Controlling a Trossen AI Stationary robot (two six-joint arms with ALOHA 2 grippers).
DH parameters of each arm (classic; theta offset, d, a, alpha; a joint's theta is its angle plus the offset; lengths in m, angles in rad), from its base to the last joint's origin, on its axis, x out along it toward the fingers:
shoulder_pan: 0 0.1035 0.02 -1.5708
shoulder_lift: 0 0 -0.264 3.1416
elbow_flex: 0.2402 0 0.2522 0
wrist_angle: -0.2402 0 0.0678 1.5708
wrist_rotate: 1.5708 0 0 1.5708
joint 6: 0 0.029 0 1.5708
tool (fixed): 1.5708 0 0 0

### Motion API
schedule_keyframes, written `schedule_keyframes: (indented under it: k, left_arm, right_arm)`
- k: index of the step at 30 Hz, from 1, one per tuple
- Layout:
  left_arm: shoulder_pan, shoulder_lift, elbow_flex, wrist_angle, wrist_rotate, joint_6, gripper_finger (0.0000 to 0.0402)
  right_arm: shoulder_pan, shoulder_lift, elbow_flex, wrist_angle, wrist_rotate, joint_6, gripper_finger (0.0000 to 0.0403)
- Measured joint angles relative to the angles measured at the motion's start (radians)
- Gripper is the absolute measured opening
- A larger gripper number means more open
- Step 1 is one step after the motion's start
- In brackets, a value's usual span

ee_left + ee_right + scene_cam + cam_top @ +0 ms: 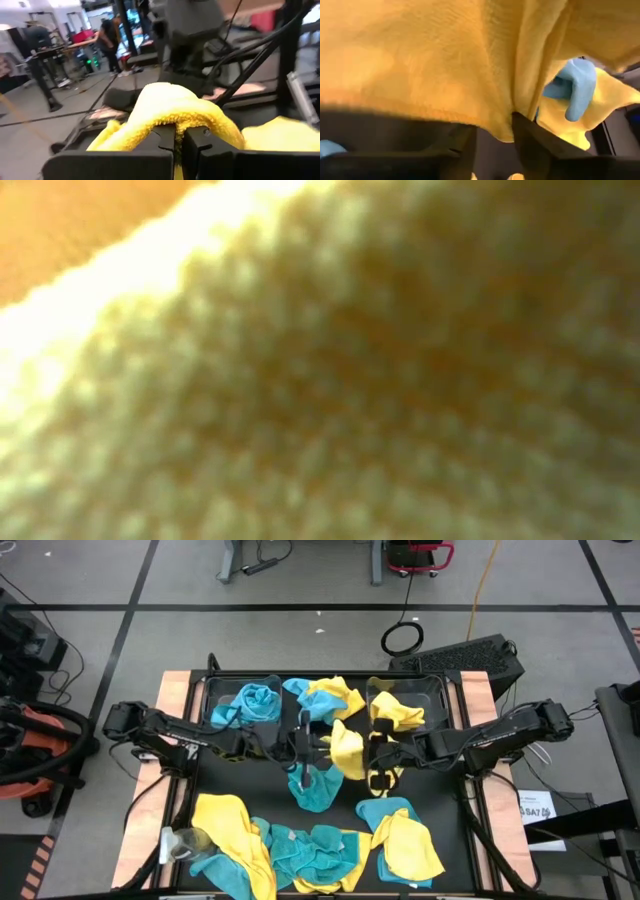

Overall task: Sort microfiber towel by color & place in baskets
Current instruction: Put the yellow microfiber cloth into the right transparent bin

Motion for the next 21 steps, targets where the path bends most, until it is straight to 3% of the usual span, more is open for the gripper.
schedule_keyframes:
  k: [4,11,21]
  left_arm:
    - [0.0,-0.003,0.0,-0.055,-0.069,0.022,0.0005]
    - [0.009,-0.003,0.0,-0.076,-0.088,0.049,0.0004]
    - [0.015,-0.003,0.0,-0.076,-0.148,0.067,0.0004]
  right_arm:
    - [0.035,-0.01,0.0,-0.044,0.004,0.038,0.0174]
    - [0.074,-0.07,0.0,-0.144,0.035,0.16,0.0254]
    - [0.086,-0.208,0.0,-0.328,0.031,0.283,0.0274]
